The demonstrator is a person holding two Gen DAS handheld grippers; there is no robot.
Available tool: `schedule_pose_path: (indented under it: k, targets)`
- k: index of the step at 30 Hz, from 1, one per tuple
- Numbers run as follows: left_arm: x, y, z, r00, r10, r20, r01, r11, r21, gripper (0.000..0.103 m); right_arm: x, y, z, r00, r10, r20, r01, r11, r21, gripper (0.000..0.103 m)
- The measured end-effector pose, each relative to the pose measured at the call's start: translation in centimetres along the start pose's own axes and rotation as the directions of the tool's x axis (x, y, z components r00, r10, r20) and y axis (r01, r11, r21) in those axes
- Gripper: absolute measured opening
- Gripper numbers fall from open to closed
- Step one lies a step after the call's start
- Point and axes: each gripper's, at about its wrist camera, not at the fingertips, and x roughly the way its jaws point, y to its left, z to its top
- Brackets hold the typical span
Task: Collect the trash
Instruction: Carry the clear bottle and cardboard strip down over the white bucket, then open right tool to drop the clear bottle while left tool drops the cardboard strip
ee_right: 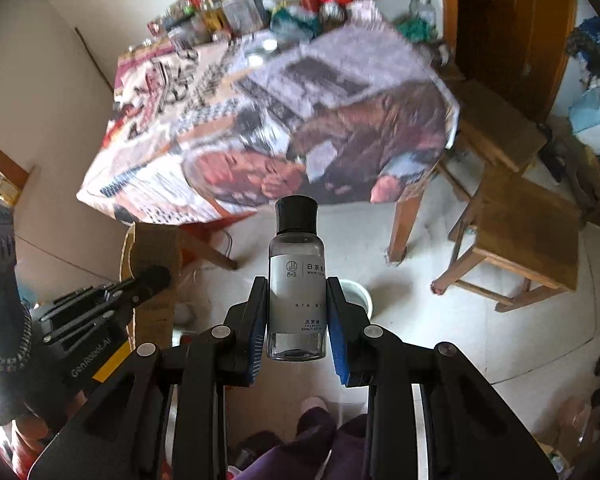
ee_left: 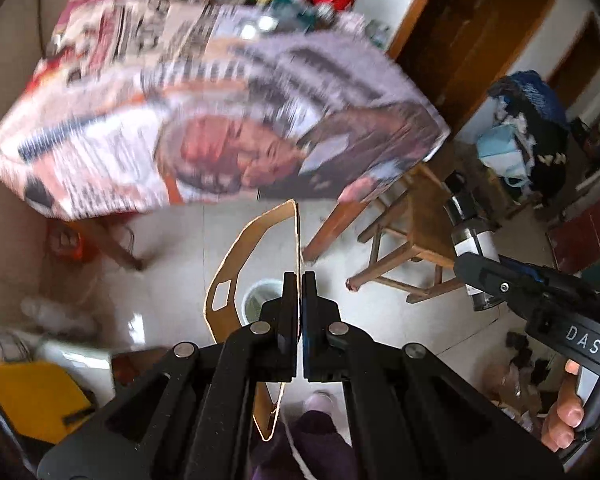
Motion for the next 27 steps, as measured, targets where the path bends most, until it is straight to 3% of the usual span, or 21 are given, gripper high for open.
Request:
schedule_pose_path:
  k: [7, 14, 19, 21, 27]
  targets:
    - [9.8, 2.5, -3.7, 0.992, 0.032, -0.12, -0.043, 0.995, -0.087, 0.0, 9.6, -3.1, -0.9, 0.992, 0.037, -0.121, -0.038, 0.999, -0.003, 0.025]
    - [18.0, 5.7, -6.4, 0.979, 0.045, -0.197, -0.074, 0.987, -0.143, 0.0, 18.2, -5.1, -2.5, 0.981, 0.024, -0.192, -0.031, 0.999, -0.032, 0.026]
    - [22.4, 7.0, -7.6, 0.97, 0.037, -0.241, -0.079, 0.983, -0.166, 0.0, 22.6, -5.1, -3.1, 0.973, 0.018, -0.229, -0.035, 0.997, -0.071, 0.026]
    - [23.8, 7.1, -8.0, 0.966, 0.03, -0.259, -0.075, 0.983, -0.167, 0.0, 24.1, -5.0, -3.1, 0.964, 0.012, -0.267, -0.034, 0.997, -0.076, 0.034]
    - [26.7, 6.3, -8.1, 0.955, -0.021, -0.294, -0.034, 0.983, -0.18, 0.0, 25.7, -6.9, -3.1, 0.952, 0.028, -0.304, -0.03, 1.0, -0.001, 0.039]
